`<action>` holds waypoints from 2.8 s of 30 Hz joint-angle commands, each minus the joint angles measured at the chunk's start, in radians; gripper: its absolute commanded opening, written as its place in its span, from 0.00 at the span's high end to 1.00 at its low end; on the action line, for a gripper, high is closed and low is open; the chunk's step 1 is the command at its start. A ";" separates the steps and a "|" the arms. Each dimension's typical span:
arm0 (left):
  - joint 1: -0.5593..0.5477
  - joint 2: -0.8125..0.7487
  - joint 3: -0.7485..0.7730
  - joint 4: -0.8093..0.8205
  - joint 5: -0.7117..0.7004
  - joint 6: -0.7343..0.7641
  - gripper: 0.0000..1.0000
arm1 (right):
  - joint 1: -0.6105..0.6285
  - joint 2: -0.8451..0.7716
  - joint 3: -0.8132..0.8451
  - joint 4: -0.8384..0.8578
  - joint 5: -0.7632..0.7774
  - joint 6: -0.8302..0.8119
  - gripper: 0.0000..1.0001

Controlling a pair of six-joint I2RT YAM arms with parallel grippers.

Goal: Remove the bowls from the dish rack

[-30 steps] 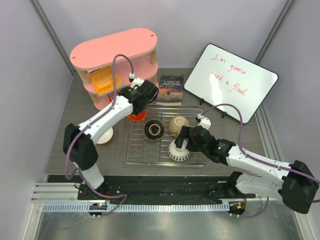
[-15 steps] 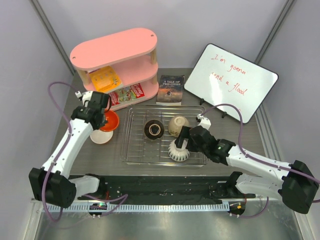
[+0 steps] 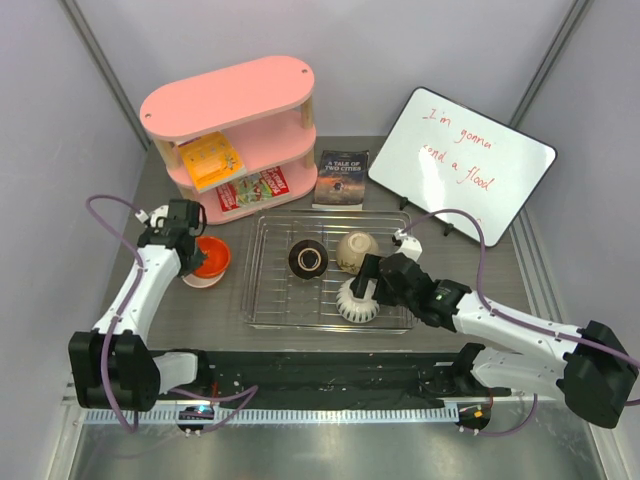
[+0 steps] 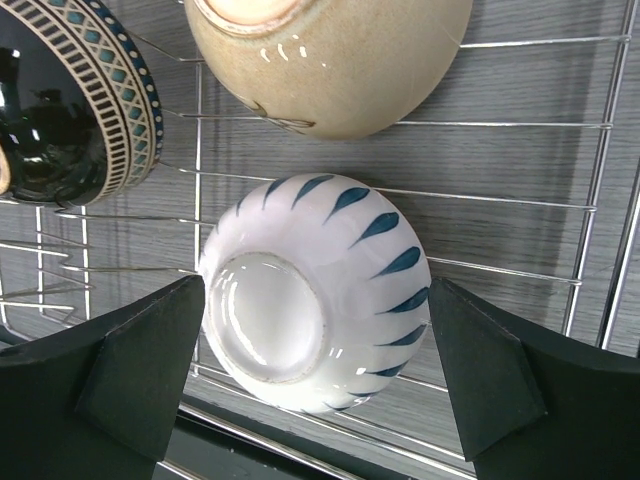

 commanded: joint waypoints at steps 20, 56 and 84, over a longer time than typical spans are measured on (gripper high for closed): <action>0.039 0.107 -0.004 0.087 0.022 -0.017 0.65 | -0.006 -0.021 -0.010 0.029 0.001 0.005 0.00; -0.407 0.086 0.088 0.354 0.526 0.062 0.17 | -0.006 -0.007 -0.015 0.066 -0.029 0.030 0.00; -0.412 0.224 -0.040 0.553 0.747 0.107 0.00 | -0.005 0.010 -0.018 0.070 -0.029 0.016 0.00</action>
